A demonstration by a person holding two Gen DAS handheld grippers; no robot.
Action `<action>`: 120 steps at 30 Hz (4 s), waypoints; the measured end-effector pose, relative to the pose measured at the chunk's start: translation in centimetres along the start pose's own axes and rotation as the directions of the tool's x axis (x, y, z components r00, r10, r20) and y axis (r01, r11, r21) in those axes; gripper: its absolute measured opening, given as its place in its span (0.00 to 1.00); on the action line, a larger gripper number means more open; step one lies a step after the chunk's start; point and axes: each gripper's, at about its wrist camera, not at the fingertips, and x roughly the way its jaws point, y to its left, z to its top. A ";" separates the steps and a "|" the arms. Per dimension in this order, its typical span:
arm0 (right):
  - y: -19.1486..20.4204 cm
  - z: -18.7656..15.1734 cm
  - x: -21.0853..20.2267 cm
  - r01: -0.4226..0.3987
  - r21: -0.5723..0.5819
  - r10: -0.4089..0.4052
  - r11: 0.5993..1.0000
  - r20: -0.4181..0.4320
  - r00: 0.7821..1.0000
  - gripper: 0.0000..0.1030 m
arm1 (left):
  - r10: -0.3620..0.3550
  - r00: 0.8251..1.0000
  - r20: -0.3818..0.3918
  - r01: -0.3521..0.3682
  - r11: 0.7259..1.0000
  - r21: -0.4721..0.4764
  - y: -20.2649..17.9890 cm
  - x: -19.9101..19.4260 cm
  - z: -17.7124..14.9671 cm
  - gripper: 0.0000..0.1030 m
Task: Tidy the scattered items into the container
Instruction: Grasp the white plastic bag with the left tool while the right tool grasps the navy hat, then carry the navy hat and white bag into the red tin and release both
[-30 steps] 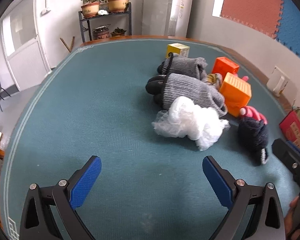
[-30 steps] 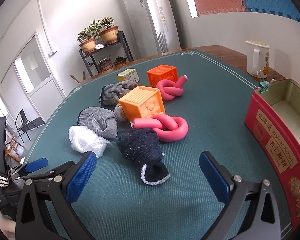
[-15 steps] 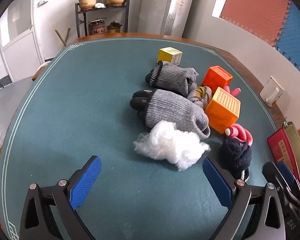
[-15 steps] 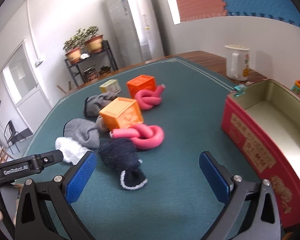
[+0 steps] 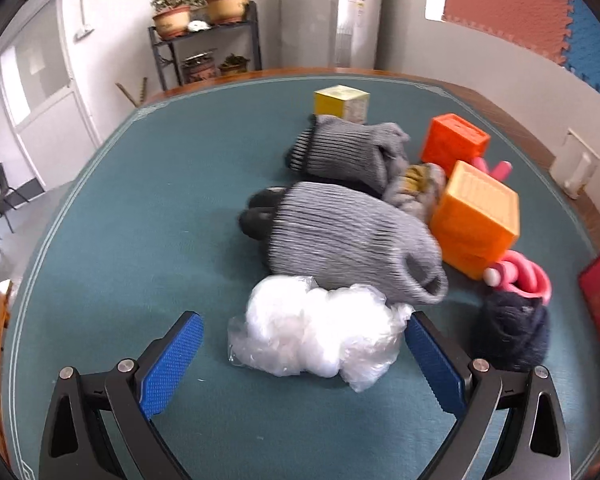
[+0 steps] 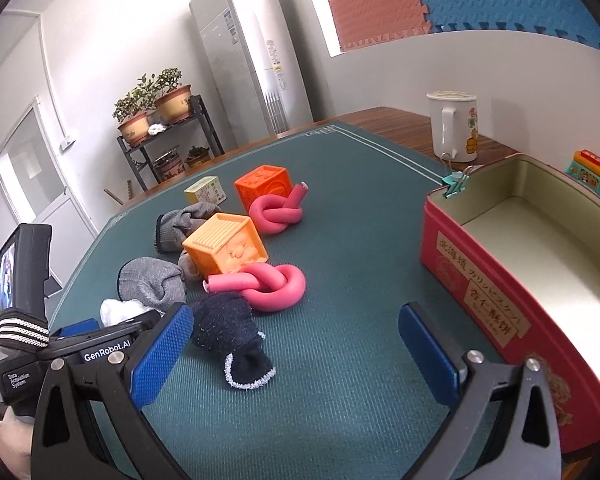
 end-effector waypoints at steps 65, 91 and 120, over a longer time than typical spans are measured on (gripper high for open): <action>-5.3 0.8 -7.6 0.143 0.018 -0.144 0.990 0.079 0.986 0.48 | -0.133 0.983 0.126 0.116 0.984 0.137 -2.3 -6.9 -3.5 0.33; -18.6 -0.7 -13.4 0.238 0.283 -0.292 0.929 0.169 0.941 0.60 | -0.251 0.960 0.128 0.187 0.908 0.376 -17.5 -10.5 -3.4 0.33; -22.7 -1.5 -14.6 0.286 0.341 -0.357 0.895 0.163 0.920 0.66 | -0.525 0.851 -0.030 0.460 0.714 0.528 -32.1 -9.5 -2.1 0.77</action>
